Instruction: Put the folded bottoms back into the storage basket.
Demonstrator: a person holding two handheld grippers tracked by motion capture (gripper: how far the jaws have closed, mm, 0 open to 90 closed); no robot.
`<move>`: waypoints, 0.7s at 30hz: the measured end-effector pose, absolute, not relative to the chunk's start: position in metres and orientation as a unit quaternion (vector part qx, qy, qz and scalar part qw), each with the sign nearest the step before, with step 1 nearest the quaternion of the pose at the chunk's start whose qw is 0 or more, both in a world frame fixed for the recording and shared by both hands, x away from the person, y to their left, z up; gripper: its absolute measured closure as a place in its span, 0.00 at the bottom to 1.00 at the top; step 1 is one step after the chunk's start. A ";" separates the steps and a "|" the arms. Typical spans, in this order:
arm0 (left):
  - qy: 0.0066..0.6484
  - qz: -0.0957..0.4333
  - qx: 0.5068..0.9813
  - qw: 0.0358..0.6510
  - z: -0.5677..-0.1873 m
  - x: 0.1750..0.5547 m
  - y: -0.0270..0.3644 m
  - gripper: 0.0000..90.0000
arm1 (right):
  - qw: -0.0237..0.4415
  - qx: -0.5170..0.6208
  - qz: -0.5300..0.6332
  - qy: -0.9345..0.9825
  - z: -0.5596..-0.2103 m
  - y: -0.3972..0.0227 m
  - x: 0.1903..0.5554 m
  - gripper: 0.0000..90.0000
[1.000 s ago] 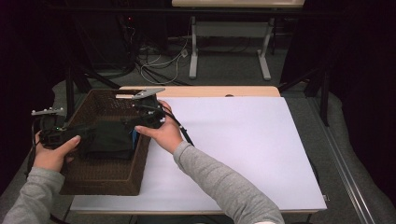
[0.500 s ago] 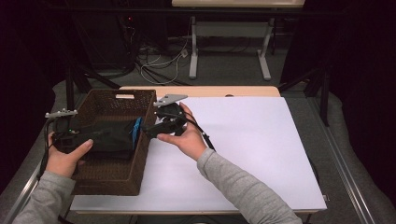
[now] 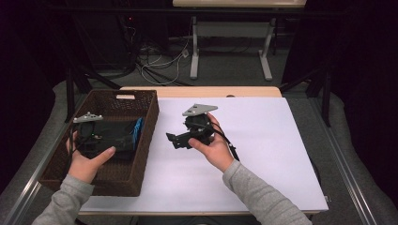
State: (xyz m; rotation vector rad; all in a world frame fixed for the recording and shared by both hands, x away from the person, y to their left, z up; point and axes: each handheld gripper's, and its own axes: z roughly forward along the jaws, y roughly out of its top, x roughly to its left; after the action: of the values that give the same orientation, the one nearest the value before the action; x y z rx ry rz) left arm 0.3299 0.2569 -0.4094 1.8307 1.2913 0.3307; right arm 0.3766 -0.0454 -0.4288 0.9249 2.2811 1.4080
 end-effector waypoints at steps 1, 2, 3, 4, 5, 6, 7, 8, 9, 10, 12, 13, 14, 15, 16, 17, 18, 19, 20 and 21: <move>0.515 0.132 0.732 0.426 -0.410 0.330 0.255 0.03 | 0.152 0.324 0.490 0.795 -0.430 -0.051 0.375 0.00; 0.513 0.131 0.732 0.429 -0.410 0.331 0.252 0.03 | 0.155 0.322 0.489 0.796 -0.430 -0.054 0.374 0.00; 0.512 0.129 0.731 0.433 -0.411 0.332 0.249 0.02 | 0.158 0.324 0.490 0.794 -0.431 -0.058 0.373 0.00; 0.510 0.129 0.732 0.433 -0.411 0.332 0.246 0.01 | 0.162 0.325 0.490 0.792 -0.431 -0.062 0.371 0.00; 0.507 0.126 0.733 0.435 -0.411 0.333 0.242 0.00 | 0.162 0.326 0.488 0.794 -0.431 -0.066 0.370 0.00; 0.506 0.126 0.733 0.437 -0.412 0.334 0.240 0.00 | 0.163 0.329 0.491 0.790 -0.432 -0.071 0.368 0.00; 0.504 0.124 0.733 0.439 -0.412 0.334 0.238 0.00 | 0.163 0.332 0.492 0.788 -0.432 -0.074 0.367 0.00; 0.501 0.121 0.735 0.440 -0.412 0.335 0.235 0.00 | 0.165 0.333 0.494 0.786 -0.432 -0.078 0.366 0.00; 0.500 0.121 0.735 0.442 -0.413 0.335 0.233 0.00 | 0.167 0.334 0.497 0.784 -0.431 -0.083 0.365 0.00; 0.500 0.120 0.734 0.443 -0.413 0.336 0.231 0.00 | 0.167 0.336 0.496 0.783 -0.431 -0.087 0.364 0.00; 0.498 0.118 0.734 0.446 -0.414 0.337 0.227 0.00 | 0.172 0.340 0.497 0.779 -0.430 -0.097 0.362 0.00; 0.496 0.118 0.735 0.448 -0.414 0.337 0.225 0.00 | 0.174 0.342 0.497 0.779 -0.430 -0.100 0.362 0.00; 0.494 0.115 0.735 0.450 -0.415 0.337 0.223 0.00 | 0.175 0.343 0.494 0.780 -0.430 -0.104 0.361 0.00; 0.490 0.112 0.738 0.451 -0.415 0.338 0.221 0.00 | 0.174 0.346 0.491 0.780 -0.430 -0.109 0.361 0.00; 0.487 0.113 0.739 0.453 -0.415 0.338 0.219 0.00 | 0.178 0.349 0.493 0.777 -0.431 -0.114 0.360 0.00; 0.483 0.113 0.741 0.453 -0.415 0.338 0.217 0.00 | 0.180 0.351 0.491 0.777 -0.431 -0.117 0.359 0.00; 0.483 0.114 0.741 0.453 -0.416 0.338 0.215 0.00 | 0.181 0.353 0.492 0.775 -0.431 -0.121 0.359 0.00; 0.480 0.115 0.745 0.450 -0.416 0.339 0.213 0.00 | 0.179 0.356 0.493 0.773 -0.430 -0.124 0.358 0.00; 0.477 0.123 0.746 0.448 -0.417 0.339 0.211 0.00 | 0.181 0.355 0.493 0.773 -0.429 -0.128 0.357 0.00; 0.476 0.124 0.747 0.447 -0.417 0.339 0.208 0.00 | 0.184 0.355 0.495 0.771 -0.429 -0.131 0.356 0.00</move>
State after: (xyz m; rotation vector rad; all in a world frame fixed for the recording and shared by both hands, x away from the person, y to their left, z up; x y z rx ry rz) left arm 0.3386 0.2084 -0.4168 1.8505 1.1785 0.3080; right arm 0.3558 -0.1315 -0.4287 1.0023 2.1753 1.3950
